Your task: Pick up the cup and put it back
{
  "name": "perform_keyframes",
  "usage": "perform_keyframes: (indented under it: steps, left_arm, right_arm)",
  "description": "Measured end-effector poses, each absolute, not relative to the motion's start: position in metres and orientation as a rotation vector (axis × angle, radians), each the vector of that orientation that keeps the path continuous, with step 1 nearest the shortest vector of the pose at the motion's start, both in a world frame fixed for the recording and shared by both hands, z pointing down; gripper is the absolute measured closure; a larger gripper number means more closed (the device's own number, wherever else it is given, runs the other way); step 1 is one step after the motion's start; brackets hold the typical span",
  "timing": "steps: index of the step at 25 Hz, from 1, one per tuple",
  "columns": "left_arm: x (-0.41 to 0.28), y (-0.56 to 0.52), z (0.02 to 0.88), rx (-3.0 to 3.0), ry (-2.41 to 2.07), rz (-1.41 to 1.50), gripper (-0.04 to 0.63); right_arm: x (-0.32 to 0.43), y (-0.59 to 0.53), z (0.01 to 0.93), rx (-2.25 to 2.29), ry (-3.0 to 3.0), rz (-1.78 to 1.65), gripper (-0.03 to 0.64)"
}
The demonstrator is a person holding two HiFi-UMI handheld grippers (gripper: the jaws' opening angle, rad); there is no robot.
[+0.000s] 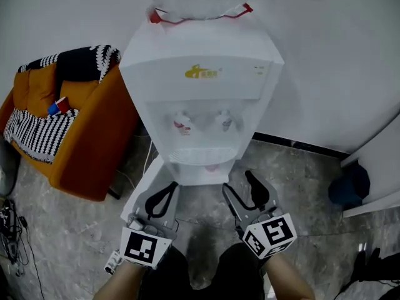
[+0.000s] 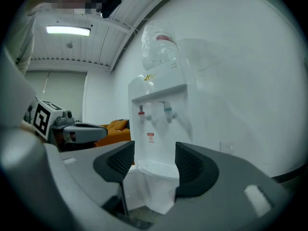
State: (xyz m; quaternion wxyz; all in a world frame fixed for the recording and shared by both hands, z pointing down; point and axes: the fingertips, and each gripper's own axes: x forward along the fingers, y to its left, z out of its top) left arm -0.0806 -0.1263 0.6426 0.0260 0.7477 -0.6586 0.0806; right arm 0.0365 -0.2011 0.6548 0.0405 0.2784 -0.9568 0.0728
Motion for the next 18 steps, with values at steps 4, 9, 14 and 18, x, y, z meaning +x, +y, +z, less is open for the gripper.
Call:
perform_keyframes:
  steps: [4, 9, 14, 18]
  left_arm:
    - [-0.083, -0.141, 0.692, 2.304, -2.078, 0.247, 0.592]
    - [-0.088, -0.158, 0.74, 2.303, -2.124, 0.238, 0.592]
    - [-0.091, -0.172, 0.783, 2.295, -2.154, 0.246, 0.593]
    - [-0.093, -0.178, 0.808, 2.335, -2.143, 0.296, 0.592]
  right_arm:
    - [0.036, -0.215, 0.709, 0.86, -2.923, 0.235, 0.344]
    - [0.03, -0.23, 0.763, 0.873, -2.92, 0.251, 0.334]
    - [0.02, -0.245, 0.817, 0.877, -2.917, 0.246, 0.31]
    - [0.007, -0.256, 0.862, 0.822, -2.871, 0.247, 0.305]
